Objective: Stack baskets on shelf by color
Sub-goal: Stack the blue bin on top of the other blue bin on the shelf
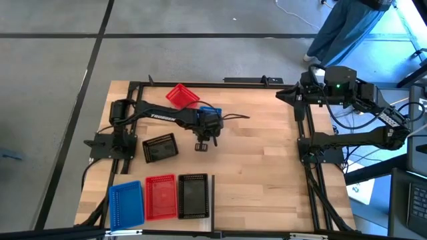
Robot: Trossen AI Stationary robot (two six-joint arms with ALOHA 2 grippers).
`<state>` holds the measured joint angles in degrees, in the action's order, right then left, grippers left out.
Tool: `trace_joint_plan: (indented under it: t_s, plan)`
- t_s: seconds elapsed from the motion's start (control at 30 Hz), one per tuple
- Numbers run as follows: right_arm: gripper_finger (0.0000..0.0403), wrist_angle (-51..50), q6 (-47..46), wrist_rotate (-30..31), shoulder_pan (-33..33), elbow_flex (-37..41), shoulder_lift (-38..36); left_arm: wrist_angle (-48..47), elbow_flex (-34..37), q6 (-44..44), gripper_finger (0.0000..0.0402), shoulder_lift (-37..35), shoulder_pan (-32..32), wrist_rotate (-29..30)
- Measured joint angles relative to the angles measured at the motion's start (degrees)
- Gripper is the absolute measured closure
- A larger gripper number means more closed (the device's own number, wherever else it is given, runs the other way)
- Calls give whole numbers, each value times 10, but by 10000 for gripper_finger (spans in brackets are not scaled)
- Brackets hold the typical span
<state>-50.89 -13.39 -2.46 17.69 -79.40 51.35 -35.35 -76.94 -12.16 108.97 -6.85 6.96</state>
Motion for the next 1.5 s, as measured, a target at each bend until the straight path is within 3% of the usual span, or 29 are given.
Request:
trace_joint_plan:
  t_s: [0.43,0.63,0.8,1.13,1.27,1.5]
  plan:
    - [344,0,0,0,0,0,0,4,34,-4,361,0,0,-1]
    - [344,0,-1,0,0,0,0,1,33,22,397,0,1,1]
    - [344,-1,-14,-2,0,0,0,-83,-6,56,401,-14,7,5]
    - [344,-9,-12,-2,0,0,0,-229,-90,136,401,-137,66,32]
    - [344,-11,-9,-2,0,0,0,-302,-108,229,401,-201,116,59]
    - [344,-12,-13,-2,0,0,0,-363,-132,389,401,-304,244,56]
